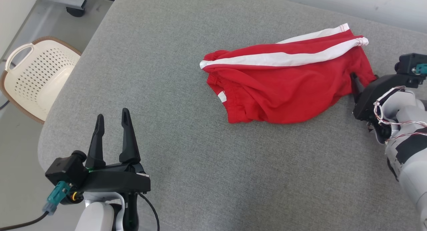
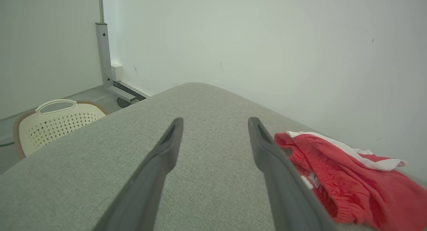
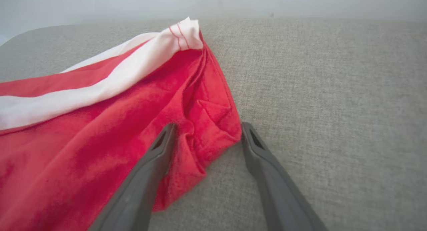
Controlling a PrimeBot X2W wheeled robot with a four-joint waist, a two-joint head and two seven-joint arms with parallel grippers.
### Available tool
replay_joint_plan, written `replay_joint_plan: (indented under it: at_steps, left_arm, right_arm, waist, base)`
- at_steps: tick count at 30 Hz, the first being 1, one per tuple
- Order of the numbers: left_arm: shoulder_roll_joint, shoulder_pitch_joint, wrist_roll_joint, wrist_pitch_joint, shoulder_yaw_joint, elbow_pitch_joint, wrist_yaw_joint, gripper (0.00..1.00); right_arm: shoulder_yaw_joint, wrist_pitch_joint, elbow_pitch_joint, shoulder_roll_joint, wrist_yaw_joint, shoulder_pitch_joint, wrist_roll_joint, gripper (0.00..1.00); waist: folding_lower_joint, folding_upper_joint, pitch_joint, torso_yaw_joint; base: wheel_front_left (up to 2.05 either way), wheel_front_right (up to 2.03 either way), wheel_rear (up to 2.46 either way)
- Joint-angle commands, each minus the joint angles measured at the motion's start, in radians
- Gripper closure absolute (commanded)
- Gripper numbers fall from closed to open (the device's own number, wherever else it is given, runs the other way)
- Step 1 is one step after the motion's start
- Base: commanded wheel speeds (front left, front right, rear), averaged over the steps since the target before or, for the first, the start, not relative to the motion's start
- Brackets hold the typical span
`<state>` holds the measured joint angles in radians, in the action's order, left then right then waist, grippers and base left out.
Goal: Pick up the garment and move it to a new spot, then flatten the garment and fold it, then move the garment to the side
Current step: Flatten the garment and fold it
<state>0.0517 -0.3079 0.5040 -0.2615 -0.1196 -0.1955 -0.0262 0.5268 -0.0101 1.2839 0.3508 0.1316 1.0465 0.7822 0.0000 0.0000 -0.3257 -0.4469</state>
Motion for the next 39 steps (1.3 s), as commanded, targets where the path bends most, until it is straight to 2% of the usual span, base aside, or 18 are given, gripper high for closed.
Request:
replay_joint_plan:
  at_steps: [1,6,11,16,20,24,27,29,34,38,39]
  left_arm:
    - [-0.002,-0.001,0.012,-0.003,0.001,0.003,-0.001,0.0]
    - [-0.001,0.025,0.003,-0.003,0.016,-0.01,-0.002,0.0]
    - [-0.001,0.057,-0.024,-0.003,0.032,-0.028,0.006,0.0]
    - [-0.001,0.11,-0.063,-0.003,0.059,-0.042,0.017,0.0]
    - [-0.001,0.135,-0.074,-0.003,0.068,-0.052,0.023,0.0]
    - [0.006,0.175,-0.084,-0.003,0.078,-0.065,0.025,0.0]
    - [0.012,0.195,-0.084,-0.003,0.078,-0.067,0.027,0.0]
    - [0.013,0.203,-0.085,-0.002,0.075,-0.067,0.027,0.0]
    - [0.013,0.212,-0.076,0.005,0.07,-0.057,0.019,0.0]
    - [0.014,0.219,-0.074,0.009,0.064,-0.053,0.018,0.0]
    - [0.014,0.221,-0.073,0.009,0.065,-0.052,0.016,0.0]
  right_arm:
    - [-0.001,-0.013,0.01,-0.027,-0.002,-0.033,-0.016,1.0]
    - [-0.028,0.038,0.009,-0.055,-0.001,-0.044,-0.045,1.0]
    - [-0.021,0.11,-0.029,-0.088,-0.001,-0.091,-0.023,1.0]
    - [0.003,0.149,-0.159,-0.055,-0.001,-0.223,0.051,1.0]
    - [0.012,0.156,-0.228,-0.021,-0.001,-0.299,0.1,1.0]
    - [0.01,0.142,-0.355,0.025,-0.001,-0.435,0.203,1.0]
    - [0.021,0.097,-0.441,0.032,-0.001,-0.521,0.262,1.0]
    - [0.021,0.097,-0.488,0.05,-0.001,-0.572,0.28,1.0]
    - [0.01,0.114,-0.563,0.052,-0.001,-0.658,0.288,1.0]
    - [-0.001,0.112,-0.571,0.044,-0.001,-0.682,0.267,1.0]
    - [-0.007,0.121,-0.564,0.04,-0.001,-0.681,0.256,0.66]
  waist:
    - [0.0,0.0,0.005,0.004]
    - [0.0,0.0,0.043,0.031]
    - [0.0,0.0,0.112,0.081]
    - [0.0,0.0,0.206,0.144]
    - [0.0,0.0,0.242,0.169]
    - [0.0,0.0,0.286,0.209]
    - [0.0,0.0,0.3,0.234]
    - [0.0,0.0,0.305,0.241]
    - [0.0,0.0,0.309,0.27]
    - [0.0,0.0,0.314,0.291]
    - [0.0,0.0,0.316,0.295]
  base:
    - [0.0,0.0,0.0]
    - [0.0,0.0,0.0]
    - [0.0,0.0,0.0]
    - [0.0,0.0,0.0]
    - [0.0,0.0,0.0]
    - [0.0,0.0,0.0]
    - [0.0,0.0,0.0]
    - [0.0,0.0,0.0]
    - [0.0,0.0,0.0]
    - [0.0,0.0,0.0]
    - [0.0,0.0,0.0]
